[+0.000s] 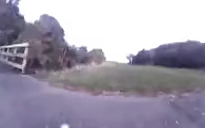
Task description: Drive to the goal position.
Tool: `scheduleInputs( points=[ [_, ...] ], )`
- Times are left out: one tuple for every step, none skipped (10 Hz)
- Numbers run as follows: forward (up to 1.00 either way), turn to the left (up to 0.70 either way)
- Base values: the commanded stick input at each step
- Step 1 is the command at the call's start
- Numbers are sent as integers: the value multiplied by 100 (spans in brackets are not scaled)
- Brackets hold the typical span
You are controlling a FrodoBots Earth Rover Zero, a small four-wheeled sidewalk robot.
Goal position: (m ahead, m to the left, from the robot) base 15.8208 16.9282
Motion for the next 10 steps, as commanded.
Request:
scheduleInputs(
  points=[
    [70, 35],
    [70, 35],
    [70, 35],
    [68, 36],
    [40, 45],
    [0, 70],
    [0, 70],
    [0, 70],
    [0, 70],
    [0, 70]
  ],
)
